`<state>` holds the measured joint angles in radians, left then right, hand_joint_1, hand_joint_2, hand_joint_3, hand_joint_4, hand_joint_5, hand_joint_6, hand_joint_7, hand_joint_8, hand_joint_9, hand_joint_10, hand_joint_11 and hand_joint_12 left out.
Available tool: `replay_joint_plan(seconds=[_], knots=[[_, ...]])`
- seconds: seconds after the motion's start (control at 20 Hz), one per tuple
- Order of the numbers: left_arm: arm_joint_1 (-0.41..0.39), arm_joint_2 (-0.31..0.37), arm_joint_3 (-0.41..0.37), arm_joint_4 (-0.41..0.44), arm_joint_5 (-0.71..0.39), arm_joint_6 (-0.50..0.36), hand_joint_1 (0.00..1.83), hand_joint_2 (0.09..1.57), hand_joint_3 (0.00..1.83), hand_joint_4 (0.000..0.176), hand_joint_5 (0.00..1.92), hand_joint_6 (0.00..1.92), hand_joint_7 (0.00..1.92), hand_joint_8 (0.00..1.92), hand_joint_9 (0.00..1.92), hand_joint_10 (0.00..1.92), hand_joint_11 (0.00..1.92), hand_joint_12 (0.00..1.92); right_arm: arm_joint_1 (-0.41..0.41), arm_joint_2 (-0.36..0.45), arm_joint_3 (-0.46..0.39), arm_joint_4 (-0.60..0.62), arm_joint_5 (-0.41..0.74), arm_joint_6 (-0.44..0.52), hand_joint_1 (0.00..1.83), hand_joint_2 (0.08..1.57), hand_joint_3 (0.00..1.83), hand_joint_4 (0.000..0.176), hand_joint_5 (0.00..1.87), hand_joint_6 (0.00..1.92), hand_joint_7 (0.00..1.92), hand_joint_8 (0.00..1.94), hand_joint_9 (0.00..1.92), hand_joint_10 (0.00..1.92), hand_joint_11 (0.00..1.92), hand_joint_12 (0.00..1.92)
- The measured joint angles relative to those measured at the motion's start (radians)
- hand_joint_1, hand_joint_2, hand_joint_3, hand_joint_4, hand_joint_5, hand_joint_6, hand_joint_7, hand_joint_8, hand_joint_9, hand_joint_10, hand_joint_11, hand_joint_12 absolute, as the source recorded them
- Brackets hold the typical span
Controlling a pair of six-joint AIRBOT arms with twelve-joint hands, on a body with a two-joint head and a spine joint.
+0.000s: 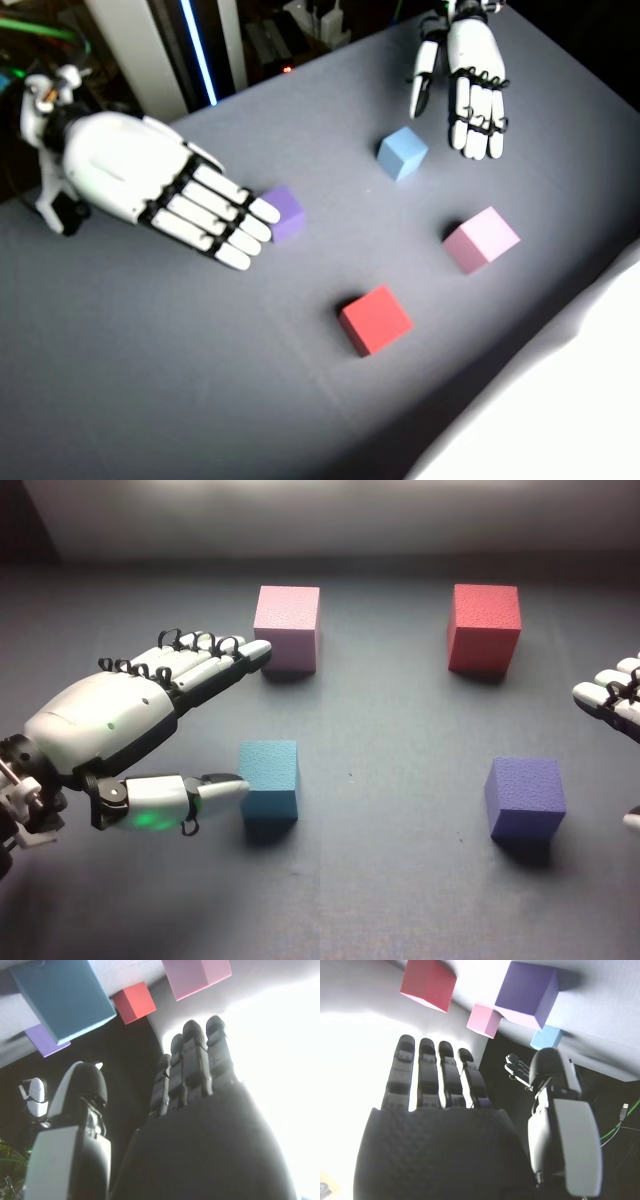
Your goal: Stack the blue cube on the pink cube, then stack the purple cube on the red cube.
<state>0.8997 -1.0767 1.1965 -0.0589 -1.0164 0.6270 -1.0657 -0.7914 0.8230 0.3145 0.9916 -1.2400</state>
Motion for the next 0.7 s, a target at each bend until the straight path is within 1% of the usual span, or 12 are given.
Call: replay_joint_plan(seconds=[0.05,0.1,0.15,0.2,0.25,0.35,0.4,0.45,0.5,0.55,0.65,0.7], knots=[[0.0,0.0,0.0,0.0,0.0,0.0,0.61,1.1,0.01,0.11,0.0,0.0,0.0,0.0,0.0,0.0,0.0,0.0,0.0,0.0,0.0,0.0,0.001,0.0,0.44,1.37,0.0,0.0,0.0,0.0,0.0,0.0,0.0,0.0,0.0,0.0],[0.0,0.0,0.0,0.0,0.0,0.0,0.61,1.1,0.01,0.102,0.0,0.0,0.0,0.0,0.0,0.0,0.0,0.0,0.0,0.0,0.0,0.0,0.001,0.0,0.44,1.36,0.0,0.0,0.0,0.0,0.0,0.0,0.0,0.0,0.0,0.0],[0.0,0.0,0.0,0.0,0.0,0.0,0.62,1.09,0.01,0.09,0.0,0.0,0.0,0.0,0.0,0.0,0.0,0.0,0.0,0.0,0.0,0.0,0.001,0.0,0.42,1.37,0.0,0.0,0.0,0.0,0.0,0.0,0.0,0.0,0.0,0.0],[0.0,0.0,0.0,0.0,0.0,0.0,0.62,1.09,0.0,0.087,0.0,0.0,0.0,0.0,0.0,0.0,0.0,0.0,0.0,0.0,0.0,0.002,0.001,0.0,0.41,1.37,0.0,0.0,0.0,0.0,0.0,0.0,0.0,0.0,0.0,0.0],[0.0,0.0,0.0,0.0,0.001,0.0,0.62,1.08,0.0,0.099,0.0,0.0,0.0,0.0,0.0,0.0,0.0,0.0,0.0,0.0,0.0,0.004,0.002,0.0,0.41,1.37,0.01,0.0,0.0,0.0,0.0,0.0,0.0,0.0,0.0,0.0],[0.0,-0.009,0.0,0.0,0.012,0.0,0.64,1.05,0.0,0.094,0.0,0.0,0.0,0.0,0.0,0.0,0.0,0.0,0.0,0.0,0.0,0.006,0.002,0.0,0.44,1.37,0.0,0.0,0.0,0.0,0.0,0.0,0.0,0.0,0.0,0.0],[-0.009,-0.017,0.007,0.01,0.039,0.0,0.64,1.02,0.0,0.098,0.0,0.0,0.0,0.0,0.0,0.0,0.0,0.0,0.0,0.0,0.0,0.006,0.003,0.0,0.43,1.37,0.0,0.0,0.0,0.0,0.0,0.0,0.0,0.0,0.0,0.0],[-0.017,-0.026,0.015,0.024,0.053,0.0,0.67,0.98,0.0,0.084,0.0,0.0,0.0,0.0,0.0,0.0,0.0,0.0,0.0,0.0,0.0,0.007,0.003,0.0,0.43,1.37,0.0,0.0,0.0,0.0,0.0,0.0,0.0,0.0,0.0,0.0],[-0.028,-0.036,0.018,0.022,0.068,-0.001,0.68,0.95,0.0,0.093,0.0,0.0,0.0,0.0,0.0,0.0,0.0,0.0,0.0,0.0,0.0,0.006,0.005,0.0,0.43,1.37,0.0,0.0,0.0,0.0,0.0,0.0,0.0,0.0,0.0,0.0],[-0.041,-0.046,0.029,0.029,0.079,-0.001,0.71,0.94,0.0,0.092,0.0,0.0,0.0,0.0,0.0,0.0,0.0,0.0,-0.003,0.0,0.0,0.007,0.006,0.0,0.43,1.38,0.0,0.0,0.0,0.0,0.0,0.0,0.0,0.0,0.0,0.0],[-0.063,-0.069,0.054,0.022,0.098,0.0,0.72,0.94,0.0,0.093,0.0,0.0,0.01,0.01,0.0,0.0,0.0,0.0,-0.011,0.0,-0.002,0.013,0.01,0.0,0.43,1.37,0.0,0.0,0.0,0.0,0.0,0.0,0.0,0.0,0.0,0.0],[-0.072,-0.082,0.068,0.021,0.12,0.0,0.73,0.94,0.0,0.072,0.0,0.0,0.07,0.03,0.0,0.0,0.0,0.0,-0.011,0.0,-0.003,0.018,0.008,0.0,0.45,1.37,0.0,0.0,0.0,0.0,0.0,0.0,0.0,0.0,0.0,0.0]])
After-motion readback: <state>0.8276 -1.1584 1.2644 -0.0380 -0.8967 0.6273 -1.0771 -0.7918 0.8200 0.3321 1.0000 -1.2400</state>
